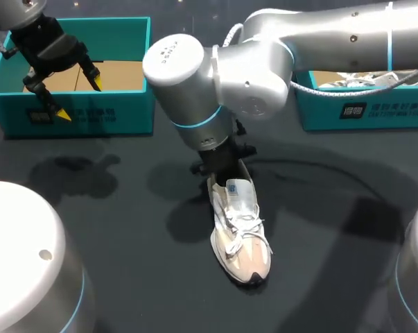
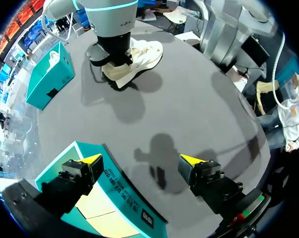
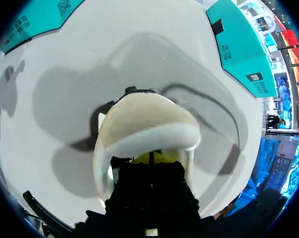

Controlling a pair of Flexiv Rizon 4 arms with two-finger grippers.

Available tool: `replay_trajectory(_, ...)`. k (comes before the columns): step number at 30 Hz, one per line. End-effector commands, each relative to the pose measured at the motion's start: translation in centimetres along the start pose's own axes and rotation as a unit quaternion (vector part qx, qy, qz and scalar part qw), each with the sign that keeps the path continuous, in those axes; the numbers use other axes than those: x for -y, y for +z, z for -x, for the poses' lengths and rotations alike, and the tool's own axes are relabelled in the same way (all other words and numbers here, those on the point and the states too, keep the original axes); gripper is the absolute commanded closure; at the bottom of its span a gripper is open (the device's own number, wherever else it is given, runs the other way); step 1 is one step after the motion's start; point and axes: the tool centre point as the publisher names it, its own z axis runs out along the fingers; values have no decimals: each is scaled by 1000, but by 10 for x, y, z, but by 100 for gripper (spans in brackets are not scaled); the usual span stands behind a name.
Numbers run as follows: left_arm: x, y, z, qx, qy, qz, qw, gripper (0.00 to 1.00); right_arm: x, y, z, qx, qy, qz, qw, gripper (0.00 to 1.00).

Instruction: Take the shoe out of the shoebox, open the shoe tongue, remove and reinsert the insole, then place the shoe into the shoebox

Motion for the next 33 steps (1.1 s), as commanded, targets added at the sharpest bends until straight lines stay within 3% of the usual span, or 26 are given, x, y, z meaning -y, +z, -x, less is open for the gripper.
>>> replay_trajectory(1,0,0,-1,0,0,1,1000,0,2,-21,0,11,2,13,1000,100)
replay_trajectory(15,0,0,-1,0,0,1,1000,0,7,21,-8,-67,-10,-43,997,100)
replay_trajectory(19,0,0,-1,0,0,1,1000,0,9,18,-10,-76,-12,-53,996,100)
replay_trajectory(27,0,0,-1,0,0,1,1000,0,4,-21,-4,-79,-13,-33,996,100)
replay_trajectory(33,0,0,-1,0,0,1,1000,0,-2,-7,-8,-104,-27,-52,993,100)
